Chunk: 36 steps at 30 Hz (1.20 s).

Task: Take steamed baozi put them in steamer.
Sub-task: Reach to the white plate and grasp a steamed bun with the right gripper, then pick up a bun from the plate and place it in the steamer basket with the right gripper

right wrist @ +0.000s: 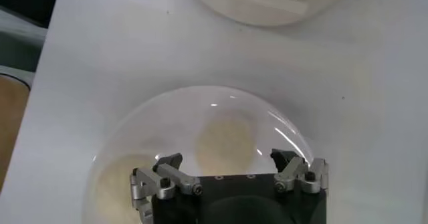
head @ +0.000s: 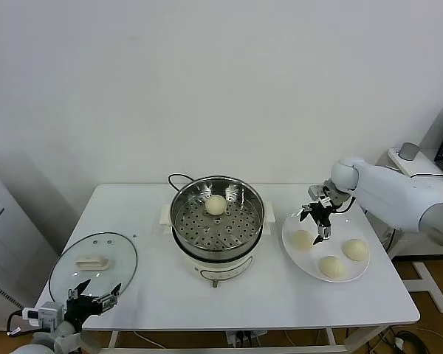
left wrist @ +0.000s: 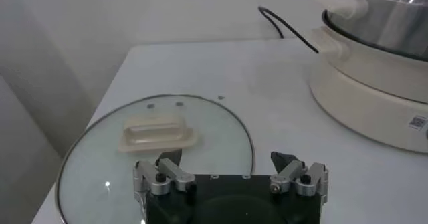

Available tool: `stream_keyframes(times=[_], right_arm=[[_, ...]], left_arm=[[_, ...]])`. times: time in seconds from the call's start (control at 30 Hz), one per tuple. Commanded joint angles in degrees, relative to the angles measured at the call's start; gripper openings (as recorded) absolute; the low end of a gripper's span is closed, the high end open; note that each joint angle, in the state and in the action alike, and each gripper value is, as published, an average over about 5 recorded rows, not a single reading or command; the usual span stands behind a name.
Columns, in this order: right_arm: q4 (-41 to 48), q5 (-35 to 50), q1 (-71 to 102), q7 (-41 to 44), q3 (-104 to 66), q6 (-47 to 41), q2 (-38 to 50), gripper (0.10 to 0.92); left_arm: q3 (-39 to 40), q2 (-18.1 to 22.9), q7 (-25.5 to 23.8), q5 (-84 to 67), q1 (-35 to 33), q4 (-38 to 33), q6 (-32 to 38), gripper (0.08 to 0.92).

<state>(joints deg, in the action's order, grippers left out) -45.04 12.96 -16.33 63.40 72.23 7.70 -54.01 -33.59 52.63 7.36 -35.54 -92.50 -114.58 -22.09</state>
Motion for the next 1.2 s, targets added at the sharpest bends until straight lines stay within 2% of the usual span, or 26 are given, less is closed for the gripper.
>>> stream_keyframes(times=[0.03, 0.3, 0.4, 0.53, 0.77, 0.83, 1.03, 1.2], right_arm=[[3.48, -3.48, 5.17, -1.14, -4.89, -0.13, -1.11, 0.823], [7.05, -5.4, 6.91, -1.83, -8.45, 0.66, -3.11, 0.821], [8.0, -5.8, 7.26, -2.03, -9.26, 0.68, -3.74, 0.797], [8.87, -6.01, 7.48, -1.87, -9.86, 0.59, -4.32, 0.725], [8.92, -5.94, 7.14, -0.79, -9.92, 0.46, -4.41, 0.548], [8.28, -5.54, 6.65, -0.25, -9.41, 0.28, -4.15, 0.523], [2.48, 0.78, -1.04, 2.41, -2.27, -1.57, -1.48, 0.471], [-5.8, 11.29, -13.83, 5.65, 8.37, -6.3, 1.91, 0.467]], left_arm=[[0.04, -0.01, -0.03, -0.01, -0.09, -0.07, 0.04, 0.823], [0.09, 0.08, -0.06, 0.03, -0.48, -0.19, 0.16, 0.823], [0.13, 0.11, -0.09, 0.04, -0.55, -0.28, 0.21, 0.823], [0.21, 0.11, -0.18, 0.03, -0.6, -0.39, 0.31, 0.823], [0.27, 0.12, -0.15, -0.01, -0.56, -0.53, 0.3, 0.823], [0.25, 0.11, -0.13, -0.04, -0.55, -0.57, 0.28, 0.823], [0.17, 0.34, 0.04, -0.07, -0.72, -0.54, 0.04, 0.823], [-0.07, 1.22, 0.37, 0.33, -0.74, -0.84, -0.65, 0.823]])
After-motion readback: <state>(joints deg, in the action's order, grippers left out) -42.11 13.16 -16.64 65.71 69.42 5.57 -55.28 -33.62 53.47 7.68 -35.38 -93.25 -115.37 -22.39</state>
